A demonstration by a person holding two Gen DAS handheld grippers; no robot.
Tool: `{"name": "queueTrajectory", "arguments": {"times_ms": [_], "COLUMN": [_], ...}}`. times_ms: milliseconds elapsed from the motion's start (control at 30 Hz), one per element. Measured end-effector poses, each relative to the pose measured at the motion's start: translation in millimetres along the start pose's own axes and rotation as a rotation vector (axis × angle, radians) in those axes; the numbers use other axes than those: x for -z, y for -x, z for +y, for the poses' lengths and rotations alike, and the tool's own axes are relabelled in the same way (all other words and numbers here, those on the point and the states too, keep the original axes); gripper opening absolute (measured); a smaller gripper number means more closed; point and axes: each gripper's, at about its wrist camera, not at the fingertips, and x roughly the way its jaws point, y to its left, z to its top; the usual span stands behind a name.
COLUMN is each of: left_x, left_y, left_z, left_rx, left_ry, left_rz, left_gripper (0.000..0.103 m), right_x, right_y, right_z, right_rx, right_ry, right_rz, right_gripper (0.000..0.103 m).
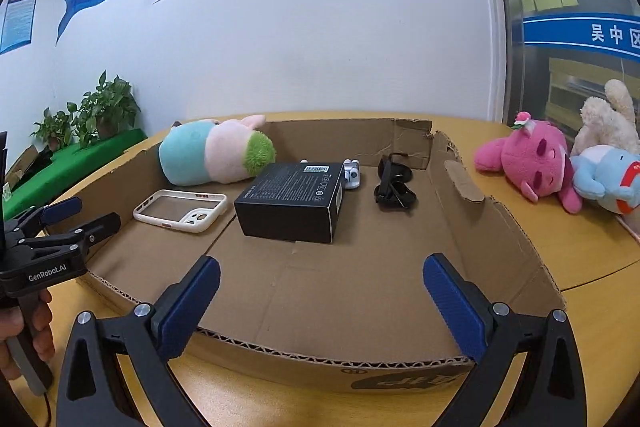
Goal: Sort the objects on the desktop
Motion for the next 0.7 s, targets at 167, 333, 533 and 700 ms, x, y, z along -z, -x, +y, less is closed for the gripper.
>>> {"name": "queueTrajectory", "arguments": {"times_ms": [167, 333, 533, 700], "left_x": [-1.0, -0.8, -1.3, -1.7], "left_y": [-4.3, -5.0, -5.6, -6.1], "left_z": [-1.1, -0.8, -0.1, 0.2], "left_rx": [-0.002, -0.001, 0.0, 0.002], "left_ry": [0.003, 0.004, 0.002, 0.0], "left_rz": [0.001, 0.001, 0.002, 0.002], "left_gripper": [0.09, 0.091, 0.091, 0.091], "right_x": [-0.1, -0.2, 0.1, 0.1], "right_y": [-1.1, -2.4, -2.1, -2.0], "right_z": [0.4, 0.7, 1.4, 1.4], "right_rx": [0.01, 0.008, 0.007, 0.007], "right_ry": [-0.004, -0.004, -0.004, -0.004], "right_rz": [0.001, 0.0, 0.0, 0.0], "right_gripper": [0.103, 0.103, 0.103, 0.103]}}
